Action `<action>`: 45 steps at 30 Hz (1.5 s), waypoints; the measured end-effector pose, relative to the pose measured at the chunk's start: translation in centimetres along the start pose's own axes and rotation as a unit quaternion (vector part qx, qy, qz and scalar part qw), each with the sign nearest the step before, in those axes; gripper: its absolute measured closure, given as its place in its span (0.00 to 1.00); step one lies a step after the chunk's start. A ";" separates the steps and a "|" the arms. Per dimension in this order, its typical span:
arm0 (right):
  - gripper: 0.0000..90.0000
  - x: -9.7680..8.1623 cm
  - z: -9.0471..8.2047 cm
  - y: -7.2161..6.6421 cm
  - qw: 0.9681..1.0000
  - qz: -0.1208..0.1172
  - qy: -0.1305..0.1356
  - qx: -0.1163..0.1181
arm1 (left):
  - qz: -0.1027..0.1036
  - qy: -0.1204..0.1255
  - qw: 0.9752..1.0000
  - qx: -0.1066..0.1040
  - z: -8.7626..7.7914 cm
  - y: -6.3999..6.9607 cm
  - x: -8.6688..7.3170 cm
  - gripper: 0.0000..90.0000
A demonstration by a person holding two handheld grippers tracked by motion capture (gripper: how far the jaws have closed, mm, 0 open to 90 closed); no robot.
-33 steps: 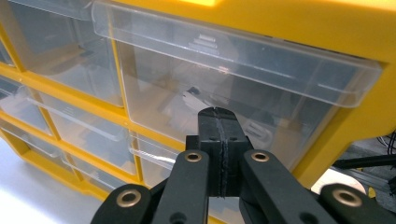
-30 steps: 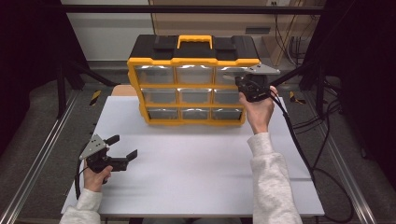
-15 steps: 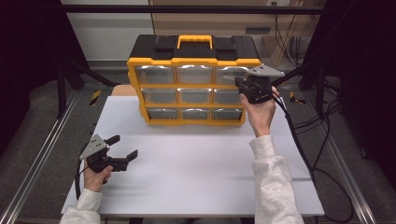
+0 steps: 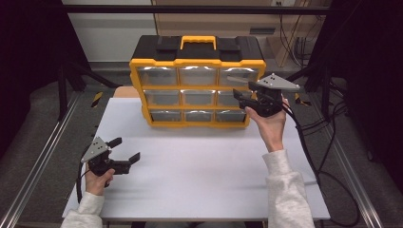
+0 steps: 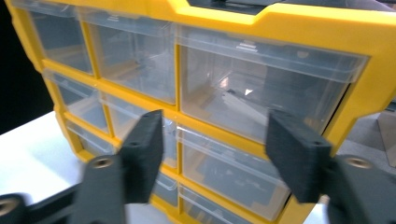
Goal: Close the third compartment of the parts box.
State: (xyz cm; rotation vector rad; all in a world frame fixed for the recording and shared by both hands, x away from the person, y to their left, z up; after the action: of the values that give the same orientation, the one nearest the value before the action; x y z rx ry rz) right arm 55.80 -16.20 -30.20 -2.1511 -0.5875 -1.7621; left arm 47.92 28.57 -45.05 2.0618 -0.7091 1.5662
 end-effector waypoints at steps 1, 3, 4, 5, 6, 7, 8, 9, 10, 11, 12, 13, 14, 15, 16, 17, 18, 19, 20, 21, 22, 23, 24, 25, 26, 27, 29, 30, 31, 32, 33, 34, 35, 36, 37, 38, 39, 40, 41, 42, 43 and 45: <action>0.33 -0.1 -0.1 -0.1 1.000 0.000 0.003 0.004 | 0.000 -0.001 1.000 0.000 0.0 0.0 0.0 0.02; 0.25 -0.4 -0.5 -0.2 1.000 -0.001 0.007 0.004 | 0.001 0.000 1.000 0.000 0.0 0.0 0.0 0.02; 0.22 -0.6 -0.6 -0.2 1.000 0.000 0.010 0.005 | 0.000 0.000 1.000 0.000 0.0 0.0 0.0 0.02; 0.18 -0.8 -0.8 -0.3 1.000 0.003 0.011 0.007 | 0.000 0.000 1.000 0.000 0.0 0.0 0.0 0.02; 0.15 -1.0 -1.0 -0.4 1.000 0.007 0.012 0.009 | 0.001 0.000 1.000 0.000 0.0 0.0 0.0 0.02; 0.13 -1.2 -1.2 -0.4 1.000 0.008 0.012 0.010 | 0.000 0.000 1.000 0.000 0.0 0.0 0.0 0.02; 0.12 -1.4 -1.4 -0.5 1.000 0.010 0.012 0.012 | 0.000 0.000 1.000 0.000 0.0 0.0 0.0 0.02; 0.10 -1.7 -1.6 -0.5 1.000 0.010 0.012 0.016 | 0.001 -0.001 1.000 0.000 0.0 0.0 0.0 0.02; 0.09 -1.9 -1.8 -0.6 1.000 0.013 0.012 0.019 | 0.001 -0.001 1.000 0.000 0.0 0.0 0.0 0.02; 0.08 -2.3 -2.0 -0.7 1.000 0.014 0.013 0.021 | 0.001 -0.001 1.000 0.000 0.0 0.0 0.0 0.02; 0.07 -2.5 -2.1 -0.8 1.000 0.014 0.015 0.022 | 0.002 -0.001 1.000 0.000 0.0 0.0 0.0 0.02; 0.07 -2.8 -2.3 -0.9 0.999 0.016 0.016 0.025 | 0.002 0.000 1.000 0.000 0.0 0.0 0.0 0.02; 0.06 -3.1 -2.5 -1.0 0.999 0.016 0.018 0.028 | 0.002 0.000 1.000 0.000 0.0 0.0 0.0 0.02; 0.06 -3.4 -2.7 -1.1 0.999 0.017 0.019 0.032 | 0.002 -0.001 1.000 0.000 0.0 0.0 0.0 0.02; 0.06 -3.7 -2.8 -1.1 0.999 0.018 0.019 0.034 | 0.001 -0.001 1.000 0.000 0.0 0.0 0.0 0.02; 0.05 -4.1 -2.9 -1.2 0.999 0.020 0.018 0.037 | 0.002 -0.001 1.000 0.000 0.0 0.0 0.0 0.02; 0.05 -4.5 -3.0 -1.3 0.999 0.022 0.017 0.040 | 0.002 -0.001 1.000 0.000 0.0 0.1 0.0 0.02; 0.05 -4.8 -3.1 -1.4 0.999 0.021 0.016 0.040 | 0.002 -0.001 1.000 -0.001 0.0 0.1 0.0 0.02; 0.04 -5.1 -3.2 -1.4 0.999 0.021 0.013 0.042 | 0.003 -0.001 1.000 -0.001 0.0 0.1 0.0 0.02; 0.04 -5.4 -3.2 -1.5 0.999 0.020 0.012 0.043 | 0.003 -0.001 1.000 -0.001 0.0 0.1 0.0 0.02; 0.04 -5.7 -3.3 -1.5 0.999 0.019 0.011 0.044 | 0.003 -0.001 1.000 -0.001 0.0 0.1 0.0 0.02; 0.04 -6.1 -3.5 -1.6 0.999 0.019 0.010 0.047 | 0.002 -0.001 1.000 0.000 0.0 0.1 0.0 0.02; 0.04 -6.3 -3.7 -1.7 0.999 0.018 0.010 0.049 | 0.002 -0.001 1.000 0.000 0.0 0.1 0.0 0.02; 0.04 -6.6 -3.8 -1.7 0.999 0.018 0.009 0.050 | 0.002 -0.001 1.000 0.000 0.0 0.1 0.0 0.02; 0.04 -7.0 -3.9 -1.8 0.999 0.017 0.006 0.051 | 0.003 -0.001 1.000 -0.001 0.0 0.1 0.0 0.02; 0.03 -7.3 -4.1 -1.8 0.999 0.017 0.003 0.051 | 0.003 -0.001 1.000 -0.001 0.0 0.1 0.0 0.02; 0.03 -8.0 -4.3 -1.8 0.998 0.021 0.003 0.053 | 0.001 -0.001 1.000 -0.001 0.1 0.1 0.0 0.02; 0.03 -8.3 -4.4 -1.8 0.998 0.023 0.002 0.055 | 0.001 -0.002 1.000 -0.001 0.1 0.2 0.0 0.02; 0.03 -8.6 -4.5 -1.8 0.998 0.024 0.002 0.055 | 0.002 -0.002 1.000 -0.001 0.1 0.2 0.0 0.02; 0.03 -9.0 -4.6 -1.8 0.998 0.023 0.000 0.056 | 0.002 -0.002 1.000 -0.001 0.1 0.2 0.0 0.02; 0.03 -9.3 -4.7 -1.7 0.998 0.024 -0.001 0.057 | 0.002 -0.002 1.000 -0.001 0.1 0.2 0.0 0.02; 0.03 -9.5 -4.8 -1.7 0.998 0.023 -0.003 0.056 | 0.002 -0.002 1.000 -0.001 0.1 0.2 0.0 0.02; 0.03 -9.8 -4.8 -1.7 0.998 0.022 -0.005 0.056 | 0.002 -0.002 1.000 -0.001 0.1 0.2 0.0 0.02; 0.03 -10.1 -4.9 -1.7 0.998 0.023 -0.006 0.058 | 0.002 -0.003 1.000 -0.001 0.1 0.2 0.0 0.02; 0.03 -10.4 -5.0 -1.6 0.998 0.023 -0.007 0.058 | 0.002 -0.002 1.000 -0.001 0.1 0.2 0.0 0.02; 0.03 -10.8 -5.0 -1.5 0.998 0.024 -0.010 0.058 | 0.002 -0.002 1.000 -0.001 0.0 0.2 0.0 0.02; 0.02 -11.1 -5.1 -1.4 0.998 0.024 -0.013 0.059 | 0.002 -0.002 1.000 -0.001 0.1 0.2 0.0 0.02; 0.02 -11.4 -5.2 -1.3 0.998 0.026 -0.014 0.059 | 0.002 -0.002 1.000 -0.001 0.1 0.2 0.0 0.02; 0.02 -11.7 -5.3 -1.2 0.998 0.028 -0.015 0.059 | 0.003 -0.003 1.000 -0.001 0.1 0.2 0.0 0.02; 0.02 -11.9 -5.4 -1.1 0.998 0.028 -0.016 0.060 | 0.002 -0.002 1.000 -0.001 0.1 0.2 0.0 0.02; 0.02 -12.3 -5.6 -1.0 0.998 0.028 -0.017 0.061 | 0.002 -0.003 1.000 -0.002 0.1 0.2 -0.1 0.02; 0.02 -12.8 -5.9 -0.9 0.997 0.031 -0.018 0.065 | 0.004 -0.003 1.000 -0.002 0.1 0.2 -0.1 0.02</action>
State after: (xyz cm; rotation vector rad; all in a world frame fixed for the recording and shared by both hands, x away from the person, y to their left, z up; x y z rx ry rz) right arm 48.25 -19.79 -41.54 -2.0928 -0.6184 -1.6109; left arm 47.86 28.32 -45.13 2.0640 -0.7234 1.5620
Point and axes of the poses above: each handheld gripper's, and its own axes: z roughly forward along the jaws, x roughly out of its top, y roughly to its right, the point moved 3 cm from there along z, roughly forward along the jaws, and after that the axes turned 4 degrees about y, right-handed, at the moved point
